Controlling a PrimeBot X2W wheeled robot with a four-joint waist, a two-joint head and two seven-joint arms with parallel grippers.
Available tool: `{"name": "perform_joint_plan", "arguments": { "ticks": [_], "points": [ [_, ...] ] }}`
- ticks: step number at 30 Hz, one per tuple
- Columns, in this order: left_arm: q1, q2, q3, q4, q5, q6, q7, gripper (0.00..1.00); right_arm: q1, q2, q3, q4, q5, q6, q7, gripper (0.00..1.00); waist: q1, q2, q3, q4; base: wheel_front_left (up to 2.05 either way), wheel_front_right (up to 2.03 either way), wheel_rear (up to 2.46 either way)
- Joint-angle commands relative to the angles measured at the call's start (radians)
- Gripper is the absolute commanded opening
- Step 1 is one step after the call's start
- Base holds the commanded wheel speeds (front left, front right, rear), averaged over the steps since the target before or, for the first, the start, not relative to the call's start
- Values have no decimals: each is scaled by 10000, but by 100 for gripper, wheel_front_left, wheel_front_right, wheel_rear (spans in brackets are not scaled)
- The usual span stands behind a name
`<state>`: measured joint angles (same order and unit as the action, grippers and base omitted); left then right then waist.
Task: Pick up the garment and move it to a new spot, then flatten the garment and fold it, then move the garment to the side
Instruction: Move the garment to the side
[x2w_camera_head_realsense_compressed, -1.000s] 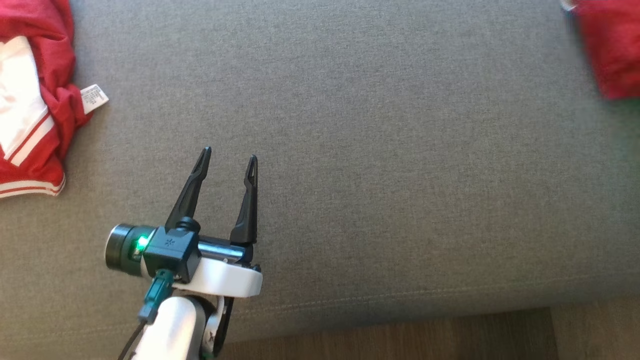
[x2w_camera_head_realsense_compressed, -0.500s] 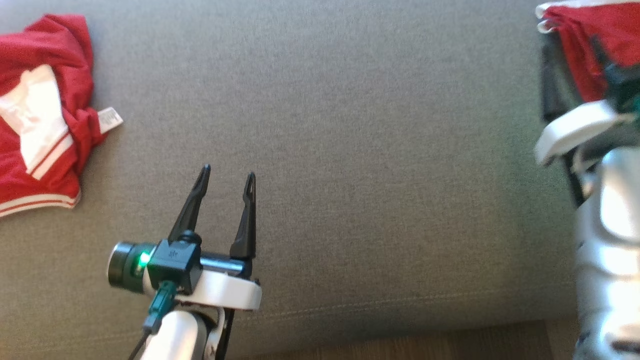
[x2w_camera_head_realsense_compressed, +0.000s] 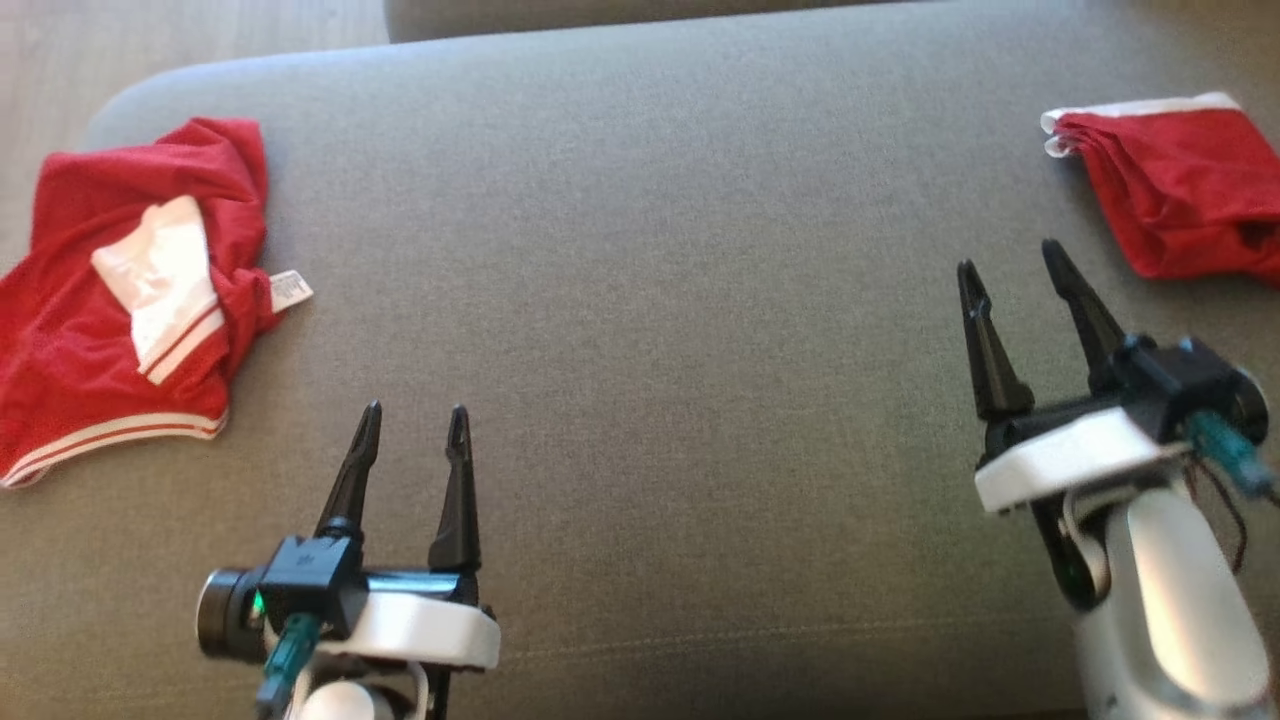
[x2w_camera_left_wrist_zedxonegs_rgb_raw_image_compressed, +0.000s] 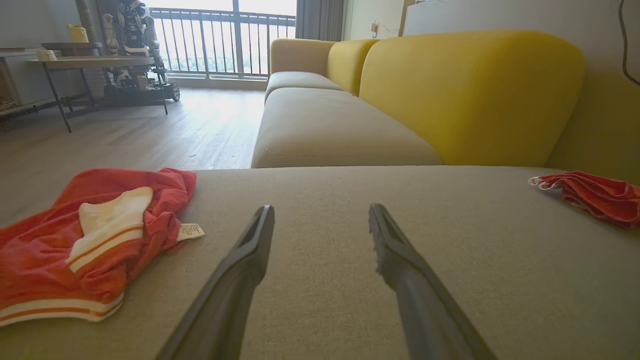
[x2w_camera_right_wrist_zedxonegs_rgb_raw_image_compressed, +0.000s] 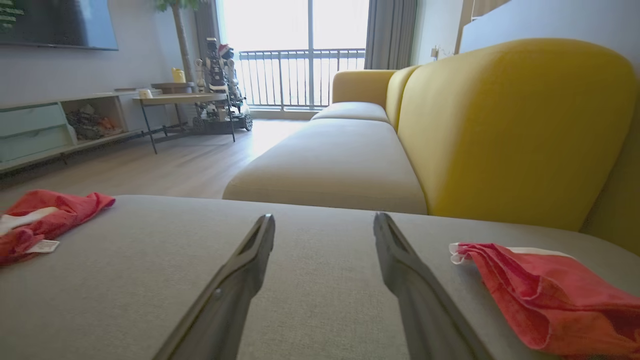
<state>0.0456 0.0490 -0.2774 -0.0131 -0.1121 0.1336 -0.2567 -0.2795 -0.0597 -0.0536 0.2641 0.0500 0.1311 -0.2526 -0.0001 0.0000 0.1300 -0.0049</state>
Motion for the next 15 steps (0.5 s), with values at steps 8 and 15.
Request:
{"name": "perform_joint_plan", "arguments": {
  "ticks": [8, 15],
  "points": [
    [325, 13, 545, -760, -555, 52, -51, 100, 1752, 93, 158, -2050, 373, -4, -91, 100, 1, 0, -484, 225, 0, 0, 0],
    [853, 13, 753, -1421, -31, -28, -51, 100, 2783, 94, 139, -2158, 303, -4, -91, 100, 1, 0, -1050, 177, 0, 0, 0]
  ]
}}
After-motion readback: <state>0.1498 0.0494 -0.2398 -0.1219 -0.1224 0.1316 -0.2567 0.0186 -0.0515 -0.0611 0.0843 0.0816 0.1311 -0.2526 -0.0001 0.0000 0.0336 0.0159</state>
